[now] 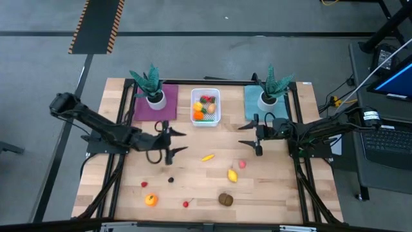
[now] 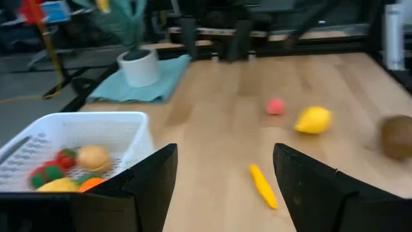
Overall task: Pick and placing Produce into tupperware
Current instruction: Put the pink peach into the white bin
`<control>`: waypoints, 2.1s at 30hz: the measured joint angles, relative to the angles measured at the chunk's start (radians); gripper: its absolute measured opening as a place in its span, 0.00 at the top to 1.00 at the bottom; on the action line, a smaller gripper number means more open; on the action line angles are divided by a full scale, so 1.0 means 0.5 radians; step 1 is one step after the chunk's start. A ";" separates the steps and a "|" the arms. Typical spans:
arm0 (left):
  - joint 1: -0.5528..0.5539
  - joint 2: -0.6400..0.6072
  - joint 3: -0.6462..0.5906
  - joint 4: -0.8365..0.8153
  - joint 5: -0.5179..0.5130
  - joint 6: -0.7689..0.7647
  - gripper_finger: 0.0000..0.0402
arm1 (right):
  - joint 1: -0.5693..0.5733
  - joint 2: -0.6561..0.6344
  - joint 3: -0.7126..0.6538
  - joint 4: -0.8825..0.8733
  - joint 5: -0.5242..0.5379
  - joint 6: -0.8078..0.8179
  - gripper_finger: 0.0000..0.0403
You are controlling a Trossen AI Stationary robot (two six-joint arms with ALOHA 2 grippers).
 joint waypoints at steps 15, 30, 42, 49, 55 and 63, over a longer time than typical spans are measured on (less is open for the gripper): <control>-0.385 -0.017 -0.008 -0.066 -0.283 -0.086 0.38 | 0.431 -0.002 0.255 -0.210 -0.001 0.062 0.31; -0.410 0.084 -0.266 0.304 0.282 -0.272 0.38 | 1.106 0.034 1.170 -1.850 0.696 0.433 0.31; -0.411 0.084 -0.288 0.285 0.625 -0.328 0.38 | 1.229 0.556 1.546 -2.178 0.756 0.589 0.31; -0.401 0.084 -0.288 0.256 0.689 -0.328 0.38 | 1.229 0.877 1.793 -2.727 0.752 0.850 0.31; -0.399 0.084 -0.288 0.257 0.689 -0.327 0.38 | 1.224 1.015 1.796 -2.854 0.747 1.213 0.31; -0.399 0.084 -0.288 0.258 0.688 -0.327 0.38 | 1.215 1.083 1.797 -2.966 0.746 1.512 0.31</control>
